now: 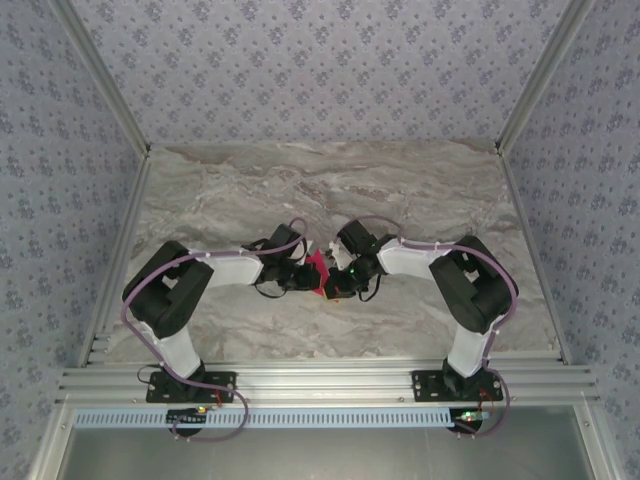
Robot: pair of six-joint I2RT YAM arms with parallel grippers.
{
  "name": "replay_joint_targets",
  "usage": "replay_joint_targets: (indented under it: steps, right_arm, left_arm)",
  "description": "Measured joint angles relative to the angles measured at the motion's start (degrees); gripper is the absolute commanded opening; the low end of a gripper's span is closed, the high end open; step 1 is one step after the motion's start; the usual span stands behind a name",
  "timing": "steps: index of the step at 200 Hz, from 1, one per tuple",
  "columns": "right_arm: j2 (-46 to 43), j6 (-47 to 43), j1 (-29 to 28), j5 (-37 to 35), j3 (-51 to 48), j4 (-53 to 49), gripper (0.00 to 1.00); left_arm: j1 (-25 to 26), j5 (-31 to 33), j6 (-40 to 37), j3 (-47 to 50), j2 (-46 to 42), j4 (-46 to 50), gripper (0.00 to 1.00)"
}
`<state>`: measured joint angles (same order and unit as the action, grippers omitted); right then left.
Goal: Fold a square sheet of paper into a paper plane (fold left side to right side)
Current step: Third fold the triangle at the center of the table.
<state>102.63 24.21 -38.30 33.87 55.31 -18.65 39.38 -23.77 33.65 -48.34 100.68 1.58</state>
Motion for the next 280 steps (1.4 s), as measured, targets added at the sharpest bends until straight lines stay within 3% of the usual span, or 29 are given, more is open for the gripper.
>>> replay_joint_targets:
  steps: [232,256,280]
  right_arm:
    - [-2.8,-1.6,2.5,-4.0,-3.7,-3.3,0.00]
    - [-4.0,-2.2,3.2,-5.2,-3.9,-5.7,0.00]
    - [-5.9,-3.1,3.9,-7.1,-4.2,-7.8,0.11]
  left_arm:
    - [-0.7,-1.1,-0.2,0.0,0.3,-0.2,0.07]
    - [-1.0,-1.1,-0.2,0.0,0.3,-0.3,0.13]
    - [-1.4,-1.2,-0.2,0.0,-0.7,0.1,0.19]
